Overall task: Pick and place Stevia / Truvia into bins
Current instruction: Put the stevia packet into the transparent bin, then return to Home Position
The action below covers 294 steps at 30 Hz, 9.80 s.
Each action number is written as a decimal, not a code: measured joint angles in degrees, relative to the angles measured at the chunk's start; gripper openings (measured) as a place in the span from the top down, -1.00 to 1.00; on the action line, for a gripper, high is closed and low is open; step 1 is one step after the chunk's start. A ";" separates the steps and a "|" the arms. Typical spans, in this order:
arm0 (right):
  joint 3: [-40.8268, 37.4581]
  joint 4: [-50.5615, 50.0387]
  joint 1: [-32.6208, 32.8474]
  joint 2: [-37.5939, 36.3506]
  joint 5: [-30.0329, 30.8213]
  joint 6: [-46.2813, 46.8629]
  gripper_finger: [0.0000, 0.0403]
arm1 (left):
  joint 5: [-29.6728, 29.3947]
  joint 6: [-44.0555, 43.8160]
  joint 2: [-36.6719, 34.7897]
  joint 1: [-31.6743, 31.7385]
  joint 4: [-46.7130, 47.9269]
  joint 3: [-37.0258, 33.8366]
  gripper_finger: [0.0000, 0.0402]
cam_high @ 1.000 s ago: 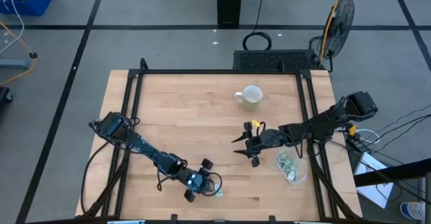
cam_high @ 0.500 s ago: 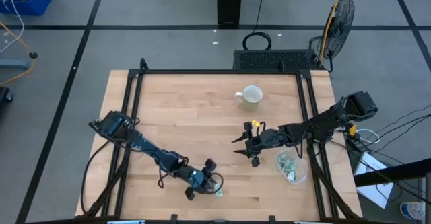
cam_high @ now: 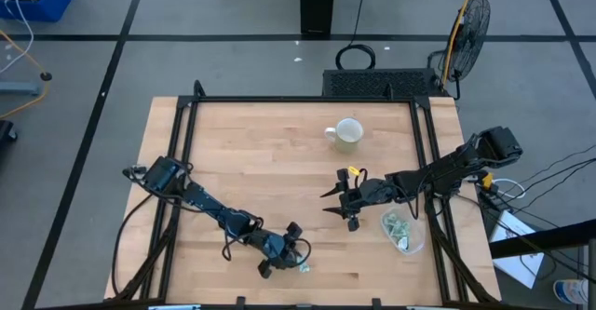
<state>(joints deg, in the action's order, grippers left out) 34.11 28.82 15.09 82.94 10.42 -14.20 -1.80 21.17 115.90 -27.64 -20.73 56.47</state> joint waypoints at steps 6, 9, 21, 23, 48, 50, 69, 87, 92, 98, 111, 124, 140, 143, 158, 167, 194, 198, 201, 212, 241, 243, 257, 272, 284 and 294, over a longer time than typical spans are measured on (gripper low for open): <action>0.00 -0.07 0.00 0.00 0.01 0.00 0.14 | -7.09 5.13 -0.28 0.31 -0.05 -0.02 0.58; 0.00 -0.33 0.00 0.00 0.01 0.00 0.14 | -11.87 6.45 -0.28 0.78 -0.38 -0.02 0.84; 0.00 -1.51 0.00 0.00 0.00 0.36 0.15 | -7.98 -6.71 -3.88 3.36 0.02 -0.04 0.93; -0.02 -1.81 0.00 0.00 0.00 1.47 0.15 | -3.67 -12.12 -6.41 3.79 2.27 -0.04 0.88; -0.02 -0.85 0.00 0.00 0.00 1.04 0.16 | 1.04 -32.94 1.55 1.99 -5.73 0.01 0.11; -0.02 -0.63 0.00 0.00 0.00 0.87 0.16 | -0.04 -33.18 1.79 2.12 -6.46 0.02 0.11; -0.02 -0.35 -0.09 0.00 0.00 -1.51 0.16 | 3.21 -31.60 1.77 3.67 -4.26 0.09 0.83; 0.00 -0.82 -0.10 0.00 0.00 7.22 0.16 | -6.07 -21.56 -5.20 7.82 4.52 0.02 0.97; 0.00 -1.68 -0.15 0.00 0.00 13.58 0.16 | -7.41 -23.59 -9.89 9.49 8.71 0.12 0.94; 0.00 -2.60 -0.13 0.02 -0.02 13.66 0.16 | 5.14 -27.88 -9.55 8.50 4.91 0.13 0.78; -0.02 -4.02 -0.11 0.02 -0.01 14.95 0.16 | -5.83 -11.54 -0.36 4.82 -3.45 0.10 0.04; -0.01 -3.91 -0.11 0.02 -0.01 14.86 0.16 | -0.05 -6.75 2.07 5.92 -6.61 0.13 0.16; -0.02 -4.50 -0.06 0.02 -0.66 15.46 0.16 | 1.55 -6.82 3.76 7.00 -9.23 0.46 0.19; -0.02 -4.45 0.44 0.02 -6.00 17.77 0.16 | 1.34 -6.62 3.78 7.00 -9.33 0.44 0.19; 0.12 12.49 11.76 13.67 -1.39 15.55 0.16 | -16.35 -5.04 -8.89 8.79 3.42 0.37 0.19; 10.03 13.14 7.41 27.48 -15.35 19.12 0.16 | -21.02 -9.81 -20.96 12.21 16.70 0.45 0.19; 13.86 -7.45 7.51 23.93 -11.98 14.85 0.65 | -22.78 -11.34 -25.86 14.21 26.99 0.39 0.19; 13.77 -13.07 7.57 18.27 -9.67 14.56 0.92 | -24.87 -10.05 -26.00 14.02 26.57 0.39 0.19; 13.81 -20.90 8.43 10.99 -4.19 14.79 0.97 | -27.96 -6.96 -26.21 13.83 26.72 0.39 0.19; 12.82 -62.34 16.76 -17.68 11.86 51.63 0.98 | -40.81 -1.12 -33.03 12.66 28.90 0.42 0.19; 1.57 -69.06 23.78 -22.62 -6.21 86.44 0.57 | -44.94 -6.40 -45.11 15.03 38.65 0.39 0.19; 1.60 -69.02 23.76 -23.40 -6.17 86.94 0.56 | -44.87 -6.93 -47.13 14.66 39.34 0.39 0.19; 1.66 -75.37 19.99 -42.84 0.67 59.69 0.55 | -49.26 -13.48 -68.55 15.17 48.97 0.39 0.19; -8.48 -47.37 19.28 -54.19 28.64 25.68 0.55 | -33.11 -29.74 -88.48 20.24 53.83 -13.28 0.19; -14.82 -38.94 15.53 -69.11 17.96 20.33 0.55 | -27.19 -29.85 -97.49 21.08 37.32 -31.53 0.19; -21.18 -39.30 15.21 -82.64 16.28 17.92 0.55 | -17.85 -26.61 -113.34 23.58 44.18 -29.30 0.19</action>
<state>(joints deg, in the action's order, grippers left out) 12.92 -10.48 30.30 0.29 26.70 3.73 -19.65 -5.44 2.55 -4.06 23.45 27.17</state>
